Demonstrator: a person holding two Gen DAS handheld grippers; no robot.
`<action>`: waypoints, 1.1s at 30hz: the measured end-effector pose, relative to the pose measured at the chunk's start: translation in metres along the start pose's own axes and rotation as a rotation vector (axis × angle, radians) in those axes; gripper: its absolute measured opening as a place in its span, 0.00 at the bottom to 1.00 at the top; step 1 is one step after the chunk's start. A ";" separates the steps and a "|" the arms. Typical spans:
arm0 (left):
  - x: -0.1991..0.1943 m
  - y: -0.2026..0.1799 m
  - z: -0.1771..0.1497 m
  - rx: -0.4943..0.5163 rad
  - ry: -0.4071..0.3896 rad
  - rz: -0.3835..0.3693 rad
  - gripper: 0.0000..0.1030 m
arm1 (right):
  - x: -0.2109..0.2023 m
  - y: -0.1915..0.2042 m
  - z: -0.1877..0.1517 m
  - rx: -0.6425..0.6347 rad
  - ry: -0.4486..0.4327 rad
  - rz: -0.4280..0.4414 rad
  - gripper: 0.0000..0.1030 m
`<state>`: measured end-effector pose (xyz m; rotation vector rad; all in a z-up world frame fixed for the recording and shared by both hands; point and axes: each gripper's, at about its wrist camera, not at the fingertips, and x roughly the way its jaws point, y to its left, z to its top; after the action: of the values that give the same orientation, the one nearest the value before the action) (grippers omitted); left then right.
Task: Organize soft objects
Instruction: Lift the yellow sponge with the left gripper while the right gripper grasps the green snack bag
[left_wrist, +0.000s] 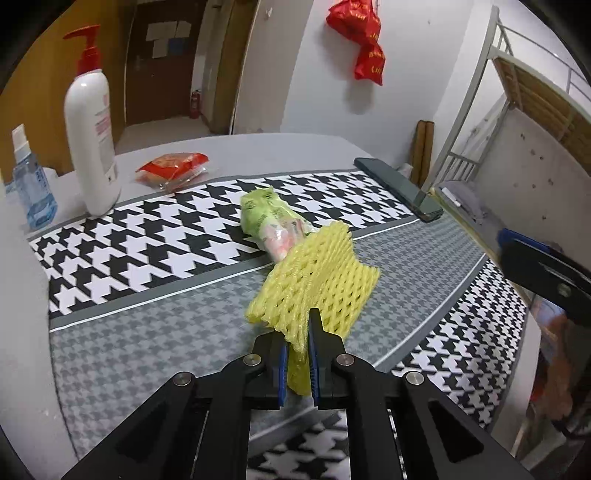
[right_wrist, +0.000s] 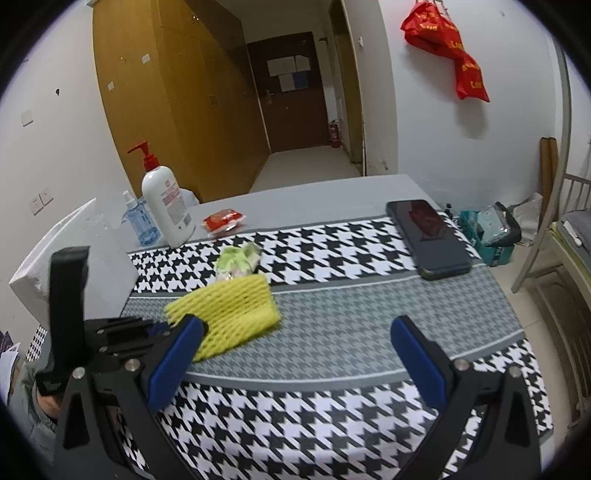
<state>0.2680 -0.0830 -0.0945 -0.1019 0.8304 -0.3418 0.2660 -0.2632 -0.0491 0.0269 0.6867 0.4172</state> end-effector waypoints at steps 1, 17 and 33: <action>-0.004 0.001 -0.002 0.002 -0.002 -0.009 0.10 | 0.002 0.003 0.001 -0.006 0.002 -0.001 1.00; -0.058 0.029 -0.028 -0.015 -0.076 0.113 0.10 | 0.047 0.044 0.029 -0.079 0.054 0.042 1.00; -0.061 0.037 -0.031 -0.059 -0.093 0.257 0.10 | 0.116 0.064 0.042 -0.124 0.242 0.106 0.92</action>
<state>0.2170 -0.0264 -0.0802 -0.0650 0.7511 -0.0700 0.3493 -0.1556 -0.0775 -0.1064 0.8987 0.5703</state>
